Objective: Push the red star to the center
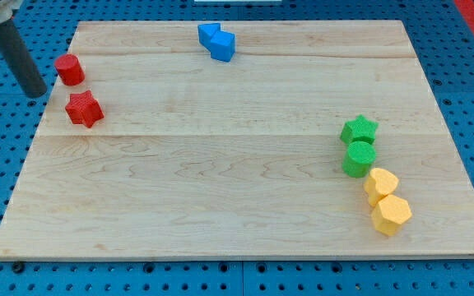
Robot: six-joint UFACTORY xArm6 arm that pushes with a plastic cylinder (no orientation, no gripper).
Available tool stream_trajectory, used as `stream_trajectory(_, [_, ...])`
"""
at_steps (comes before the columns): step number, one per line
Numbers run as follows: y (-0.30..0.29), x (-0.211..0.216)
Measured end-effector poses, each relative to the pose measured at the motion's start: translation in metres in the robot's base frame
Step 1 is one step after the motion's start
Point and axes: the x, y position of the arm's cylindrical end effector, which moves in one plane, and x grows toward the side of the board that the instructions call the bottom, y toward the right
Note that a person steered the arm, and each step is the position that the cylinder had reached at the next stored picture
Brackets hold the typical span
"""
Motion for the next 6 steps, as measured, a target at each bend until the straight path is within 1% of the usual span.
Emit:
stream_trajectory(1, [0.052,0.011])
stream_trajectory(2, [0.138,0.011])
stream_trajectory(3, [0.149,0.017])
stream_trajectory(4, [0.102,0.04])
stream_trajectory(5, [0.158,0.053])
stream_trajectory(6, [0.242,0.036])
